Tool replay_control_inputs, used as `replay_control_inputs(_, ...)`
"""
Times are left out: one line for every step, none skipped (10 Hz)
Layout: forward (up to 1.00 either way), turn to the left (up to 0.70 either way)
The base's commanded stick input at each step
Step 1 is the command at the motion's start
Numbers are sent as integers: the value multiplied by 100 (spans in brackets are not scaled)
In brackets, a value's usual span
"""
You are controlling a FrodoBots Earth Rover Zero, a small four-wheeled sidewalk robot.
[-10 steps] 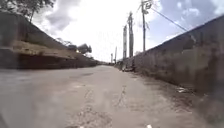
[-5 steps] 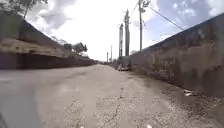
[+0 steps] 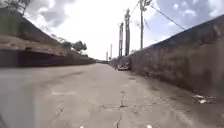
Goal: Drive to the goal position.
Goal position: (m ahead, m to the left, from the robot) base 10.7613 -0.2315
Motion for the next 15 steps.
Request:
replay_control_inputs(70, 0)
replay_control_inputs(70, 0)
replay_control_inputs(70, 0)
replay_control_inputs(70, 0)
replay_control_inputs(70, 0)
replay_control_inputs(70, 0)
replay_control_inputs(70, 0)
replay_control_inputs(70, 0)
replay_control_inputs(70, 0)
replay_control_inputs(70, 0)
replay_control_inputs(70, 0)
replay_control_inputs(70, 0)
replay_control_inputs(70, 0)
replay_control_inputs(70, 0)
replay_control_inputs(70, 0)
